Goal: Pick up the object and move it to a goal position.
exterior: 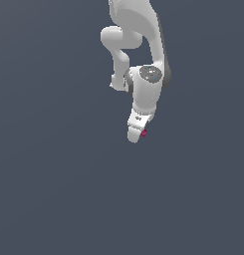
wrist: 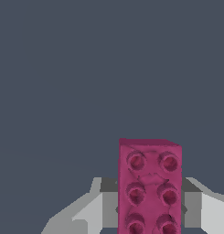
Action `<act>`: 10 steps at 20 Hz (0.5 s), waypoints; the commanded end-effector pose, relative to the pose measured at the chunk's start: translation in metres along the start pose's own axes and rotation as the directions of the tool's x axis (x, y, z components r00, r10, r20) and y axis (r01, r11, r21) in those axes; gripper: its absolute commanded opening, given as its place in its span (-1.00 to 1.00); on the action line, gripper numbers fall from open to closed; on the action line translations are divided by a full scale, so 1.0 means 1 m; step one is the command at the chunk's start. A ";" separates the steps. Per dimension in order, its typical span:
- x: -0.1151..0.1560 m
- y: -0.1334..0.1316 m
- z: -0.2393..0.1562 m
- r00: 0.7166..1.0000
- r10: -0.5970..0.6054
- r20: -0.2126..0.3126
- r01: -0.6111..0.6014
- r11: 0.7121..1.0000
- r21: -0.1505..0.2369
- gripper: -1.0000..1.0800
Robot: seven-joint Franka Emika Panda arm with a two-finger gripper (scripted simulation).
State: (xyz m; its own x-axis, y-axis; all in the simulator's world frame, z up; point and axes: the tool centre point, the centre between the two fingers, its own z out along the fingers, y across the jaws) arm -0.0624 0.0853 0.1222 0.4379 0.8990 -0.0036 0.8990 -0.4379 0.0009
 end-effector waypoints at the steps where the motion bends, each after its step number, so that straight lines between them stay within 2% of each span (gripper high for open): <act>1: 0.007 -0.015 -0.022 1.000 0.000 0.001 0.000 1.000 -0.001 -1.00; 10: 0.033 -0.070 -0.101 1.000 -0.001 0.000 0.001 1.000 0.000 -1.00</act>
State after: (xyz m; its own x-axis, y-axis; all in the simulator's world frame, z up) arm -0.1041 0.1385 0.2100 0.4367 0.8996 -0.0036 0.8996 -0.4367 0.0016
